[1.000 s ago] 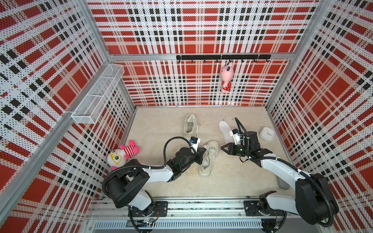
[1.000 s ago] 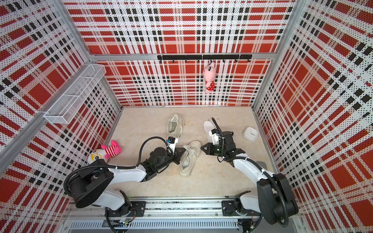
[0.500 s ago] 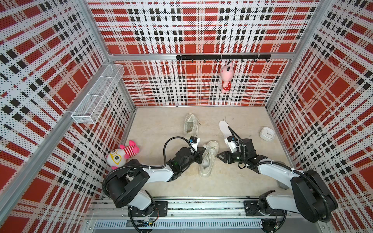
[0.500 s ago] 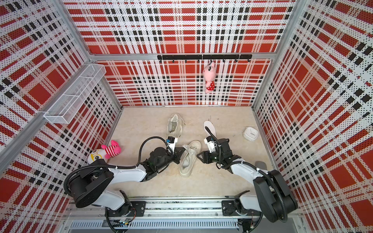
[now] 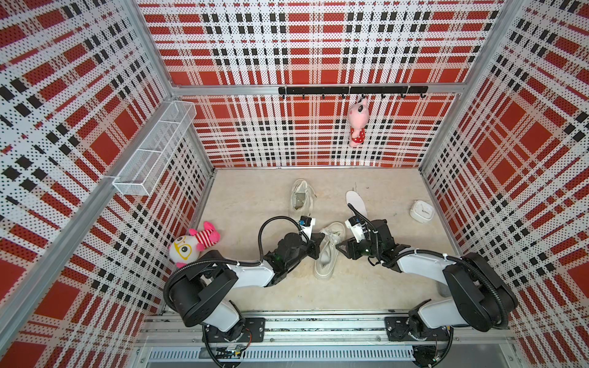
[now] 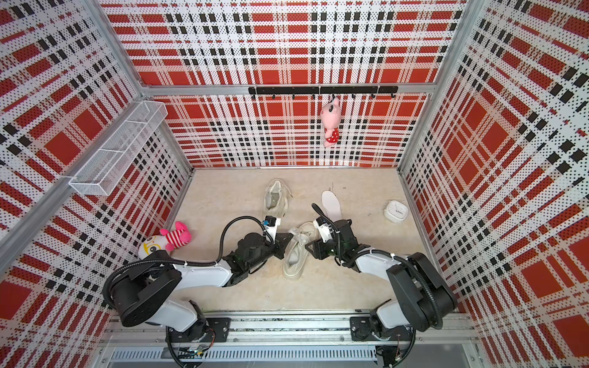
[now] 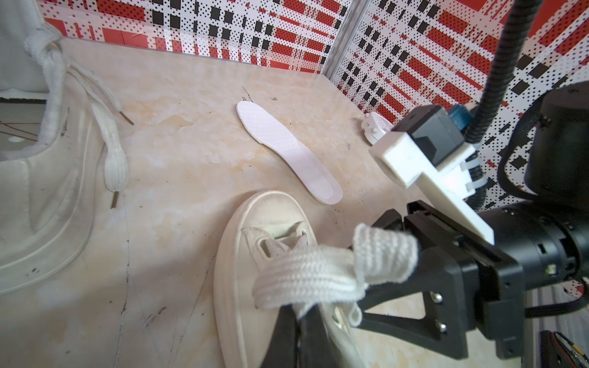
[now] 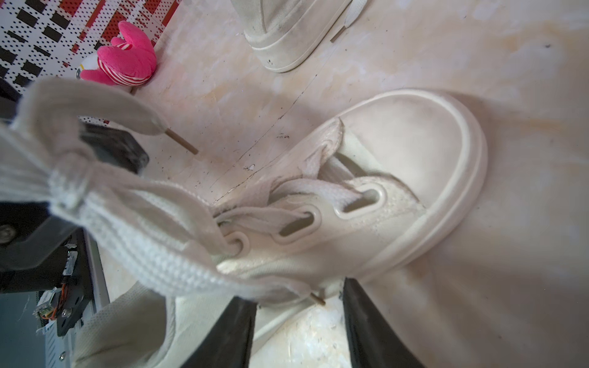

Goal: Remove the insole from the shoe
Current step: Untie the shoelace on the shoe.

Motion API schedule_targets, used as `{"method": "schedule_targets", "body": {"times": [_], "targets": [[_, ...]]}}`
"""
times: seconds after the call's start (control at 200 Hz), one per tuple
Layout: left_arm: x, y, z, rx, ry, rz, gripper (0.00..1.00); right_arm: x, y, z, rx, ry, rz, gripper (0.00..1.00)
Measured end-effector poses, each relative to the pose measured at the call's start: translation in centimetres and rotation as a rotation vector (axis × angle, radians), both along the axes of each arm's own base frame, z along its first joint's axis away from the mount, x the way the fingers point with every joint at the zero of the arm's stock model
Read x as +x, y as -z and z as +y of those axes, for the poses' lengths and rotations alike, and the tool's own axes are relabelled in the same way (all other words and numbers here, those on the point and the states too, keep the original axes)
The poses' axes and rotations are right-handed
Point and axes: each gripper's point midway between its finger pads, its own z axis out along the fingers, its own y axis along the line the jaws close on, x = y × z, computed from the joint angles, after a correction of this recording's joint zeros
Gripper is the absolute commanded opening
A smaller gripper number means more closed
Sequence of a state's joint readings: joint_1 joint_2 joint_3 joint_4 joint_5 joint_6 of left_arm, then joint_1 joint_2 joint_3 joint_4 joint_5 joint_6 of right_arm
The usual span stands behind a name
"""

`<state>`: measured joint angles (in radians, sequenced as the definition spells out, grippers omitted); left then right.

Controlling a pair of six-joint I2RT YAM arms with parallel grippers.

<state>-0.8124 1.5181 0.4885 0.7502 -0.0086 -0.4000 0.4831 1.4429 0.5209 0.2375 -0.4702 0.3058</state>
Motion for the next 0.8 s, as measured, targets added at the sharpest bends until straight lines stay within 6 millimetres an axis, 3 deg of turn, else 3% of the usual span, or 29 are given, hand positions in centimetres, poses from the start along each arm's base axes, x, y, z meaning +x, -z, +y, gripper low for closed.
{"method": "schedule_targets", "body": {"times": [0.14, 0.321, 0.451, 0.596, 0.702, 0.797], "targets": [[0.0, 0.1, 0.0, 0.002, 0.000, 0.002, 0.00, 0.3, -0.2, 0.4, 0.007, -0.005, -0.012, 0.30], [0.0, 0.1, 0.0, 0.002, -0.001, 0.002, 0.00, 1.1, -0.7, 0.4, 0.003, 0.015, -0.032, 0.00], [0.2, 0.1, 0.1, 0.001, -0.011, 0.002, 0.00, 1.8, -1.4, -0.6, -0.036, 0.073, -0.063, 0.00], [0.5, 0.0, 0.6, -0.009, -0.032, 0.010, 0.00, 2.8, -4.1, -2.9, -0.085, 0.188, -0.132, 0.00], [0.6, 0.3, 1.1, -0.012, -0.045, 0.020, 0.00, 3.9, -6.0, -5.7, -0.105, 0.299, -0.162, 0.00], [0.5, 0.6, 1.5, -0.015, -0.052, 0.032, 0.00, 4.5, -6.6, -8.7, -0.125, 0.407, -0.154, 0.00]]}}
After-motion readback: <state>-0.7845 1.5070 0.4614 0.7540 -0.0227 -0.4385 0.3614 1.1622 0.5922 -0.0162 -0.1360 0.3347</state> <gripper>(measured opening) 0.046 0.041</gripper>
